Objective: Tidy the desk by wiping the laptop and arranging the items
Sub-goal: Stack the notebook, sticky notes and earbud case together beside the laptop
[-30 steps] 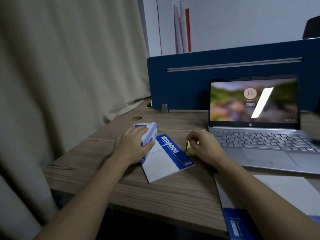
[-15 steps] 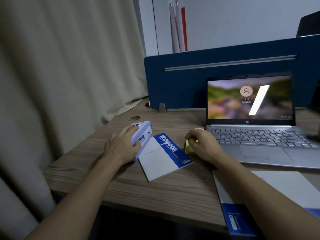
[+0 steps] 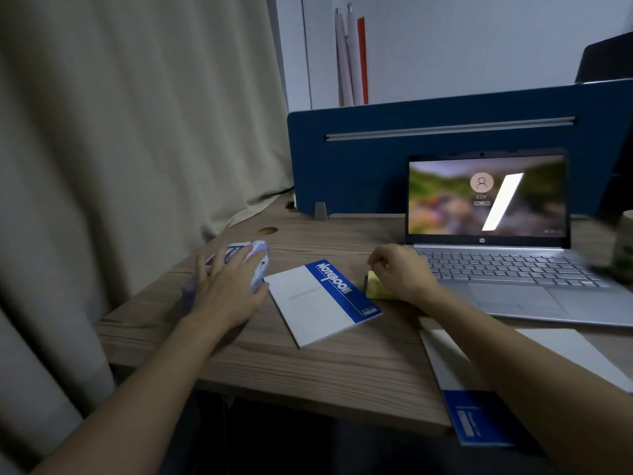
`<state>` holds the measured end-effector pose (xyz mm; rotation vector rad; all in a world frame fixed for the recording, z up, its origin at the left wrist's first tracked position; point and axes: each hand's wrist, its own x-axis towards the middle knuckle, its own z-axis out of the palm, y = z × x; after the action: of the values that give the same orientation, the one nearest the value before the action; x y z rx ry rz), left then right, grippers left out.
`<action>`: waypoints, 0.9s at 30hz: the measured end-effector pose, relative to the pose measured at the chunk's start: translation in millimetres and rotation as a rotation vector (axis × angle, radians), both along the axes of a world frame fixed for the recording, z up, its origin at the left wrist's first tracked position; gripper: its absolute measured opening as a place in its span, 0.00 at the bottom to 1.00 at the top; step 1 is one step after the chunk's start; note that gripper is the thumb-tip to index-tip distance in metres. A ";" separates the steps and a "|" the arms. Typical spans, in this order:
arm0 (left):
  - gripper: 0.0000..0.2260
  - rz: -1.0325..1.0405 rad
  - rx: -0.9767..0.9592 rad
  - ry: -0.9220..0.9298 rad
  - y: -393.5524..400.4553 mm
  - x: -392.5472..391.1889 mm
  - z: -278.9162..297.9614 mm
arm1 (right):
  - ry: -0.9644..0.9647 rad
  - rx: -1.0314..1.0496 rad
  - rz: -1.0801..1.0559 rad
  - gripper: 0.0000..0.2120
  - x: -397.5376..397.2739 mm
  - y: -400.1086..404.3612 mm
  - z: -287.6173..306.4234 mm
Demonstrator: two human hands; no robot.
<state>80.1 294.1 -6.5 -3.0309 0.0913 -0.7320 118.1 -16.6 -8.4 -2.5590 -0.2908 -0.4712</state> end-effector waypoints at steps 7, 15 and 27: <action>0.28 -0.405 0.033 0.069 -92.6 -23.8 4.9 | 0.006 -0.045 -0.046 0.10 -29.9 -48.0 32.1; 0.29 -0.544 -0.065 0.302 -180.2 -58.6 -9.9 | 0.099 -0.068 -0.173 0.10 -101.2 -153.2 4.4; 0.40 -0.577 0.059 0.528 -227.5 -107.8 -10.8 | 0.320 -0.204 -0.121 0.16 -181.8 -195.3 -5.1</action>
<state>-27.7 66.6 -17.3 -3.0520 0.9957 0.0995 -63.7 -211.9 -13.4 -2.8097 -0.0708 -0.0710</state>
